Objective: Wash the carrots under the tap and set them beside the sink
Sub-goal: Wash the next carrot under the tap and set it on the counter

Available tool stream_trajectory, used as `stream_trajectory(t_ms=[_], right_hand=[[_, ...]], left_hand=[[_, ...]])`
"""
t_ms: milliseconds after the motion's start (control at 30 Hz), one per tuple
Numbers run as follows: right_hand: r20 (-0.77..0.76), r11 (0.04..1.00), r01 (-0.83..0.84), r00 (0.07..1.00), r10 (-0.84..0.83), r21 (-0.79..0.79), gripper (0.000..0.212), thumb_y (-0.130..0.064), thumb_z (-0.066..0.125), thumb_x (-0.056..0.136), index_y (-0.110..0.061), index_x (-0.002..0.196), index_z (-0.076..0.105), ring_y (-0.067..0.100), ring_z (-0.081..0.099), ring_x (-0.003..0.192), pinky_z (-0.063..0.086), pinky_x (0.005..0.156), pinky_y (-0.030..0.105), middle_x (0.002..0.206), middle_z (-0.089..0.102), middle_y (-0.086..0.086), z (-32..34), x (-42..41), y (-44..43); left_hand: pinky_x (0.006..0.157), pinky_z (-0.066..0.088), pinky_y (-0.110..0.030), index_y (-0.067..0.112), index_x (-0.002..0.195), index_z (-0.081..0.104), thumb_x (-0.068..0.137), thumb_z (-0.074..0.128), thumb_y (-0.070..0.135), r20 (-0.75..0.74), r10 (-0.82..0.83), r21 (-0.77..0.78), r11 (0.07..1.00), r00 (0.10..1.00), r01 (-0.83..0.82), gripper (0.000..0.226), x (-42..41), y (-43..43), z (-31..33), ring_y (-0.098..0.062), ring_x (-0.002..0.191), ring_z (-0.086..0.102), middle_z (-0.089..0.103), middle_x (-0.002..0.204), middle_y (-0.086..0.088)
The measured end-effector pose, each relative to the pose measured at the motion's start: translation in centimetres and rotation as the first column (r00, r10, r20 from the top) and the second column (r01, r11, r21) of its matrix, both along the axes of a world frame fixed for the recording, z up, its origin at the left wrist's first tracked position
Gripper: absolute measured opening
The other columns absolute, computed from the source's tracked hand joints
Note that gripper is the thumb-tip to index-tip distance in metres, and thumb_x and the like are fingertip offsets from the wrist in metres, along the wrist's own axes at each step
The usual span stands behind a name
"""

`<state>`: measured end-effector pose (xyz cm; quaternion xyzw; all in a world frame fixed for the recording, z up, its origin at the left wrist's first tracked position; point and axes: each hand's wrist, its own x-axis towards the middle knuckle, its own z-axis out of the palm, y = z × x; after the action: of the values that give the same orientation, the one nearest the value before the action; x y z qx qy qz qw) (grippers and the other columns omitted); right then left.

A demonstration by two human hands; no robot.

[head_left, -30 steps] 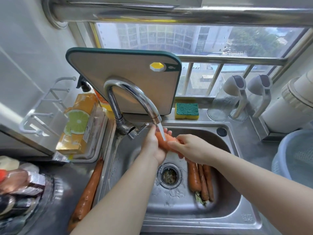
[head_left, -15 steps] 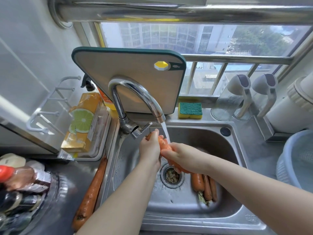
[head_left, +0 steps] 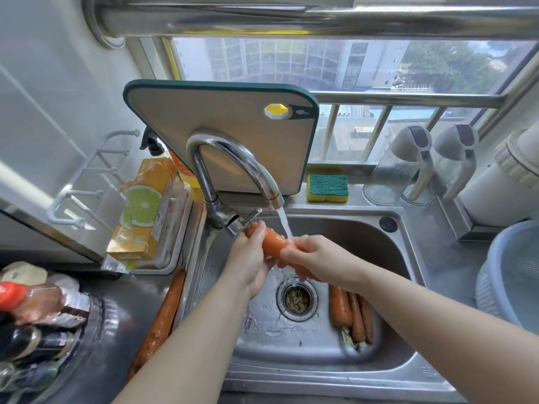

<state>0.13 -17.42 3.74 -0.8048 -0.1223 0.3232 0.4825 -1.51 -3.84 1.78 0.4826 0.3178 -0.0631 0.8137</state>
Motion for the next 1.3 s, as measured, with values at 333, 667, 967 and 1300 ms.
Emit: stream_trajectory(t_ms=[333,667,967,1300], right_hand=[[0.039,1.0,0.005,0.999,-0.005,0.02,0.015,-0.021,0.06,0.091,-0.009,0.096,0.067,0.001,0.052,0.049,0.04,0.049,0.013,0.07,0.062,0.006,0.1,0.1,-0.3],[-0.039,0.992,0.033,0.999,-0.029,0.124,0.012,-0.017,0.059,0.092,-0.023,0.095,0.068,0.009,0.055,0.06,0.042,0.053,0.018,0.068,0.062,-0.001,0.1,0.3,-1.0],[-0.157,0.987,0.143,0.979,-0.131,0.068,0.031,-0.034,0.056,0.094,-0.007,0.096,0.07,0.01,0.051,0.052,0.04,0.045,0.022,0.086,0.07,0.008,-0.4,0.3,-0.4],[-0.126,0.98,0.181,0.977,-0.171,0.078,0.026,-0.034,0.057,0.092,-0.012,0.089,0.072,0.018,0.055,0.06,0.042,0.047,0.023,0.085,0.066,0.022,-0.3,0.3,-0.4]], left_hand=[[0.073,0.052,-0.035,0.013,0.115,0.046,0.098,0.048,0.027,-0.012,-0.013,0.12,0.993,1.0,0.014,0.022,0.6,0.1,0.1,-0.019,0.084,0.059,0.056,0.099,-0.006],[0.077,0.053,-0.034,0.01,0.117,0.053,0.096,0.051,0.018,0.064,0.044,0.024,0.999,0.997,-0.046,0.023,0.7,-0.1,0.4,-0.022,0.093,0.058,0.058,0.113,-0.013],[0.061,0.054,-0.03,0.008,0.105,0.051,0.101,0.038,0.011,0.162,0.089,-0.204,0.977,0.983,-0.055,0.014,-0.6,-0.7,0.4,-0.019,0.077,0.059,0.058,0.09,-0.013],[0.075,0.052,-0.036,0.015,0.118,0.048,0.101,0.038,0.011,0.173,0.032,-0.168,0.986,0.984,-0.003,0.02,-0.8,-0.3,1.0,-0.02,0.086,0.06,0.059,0.099,-0.011]])
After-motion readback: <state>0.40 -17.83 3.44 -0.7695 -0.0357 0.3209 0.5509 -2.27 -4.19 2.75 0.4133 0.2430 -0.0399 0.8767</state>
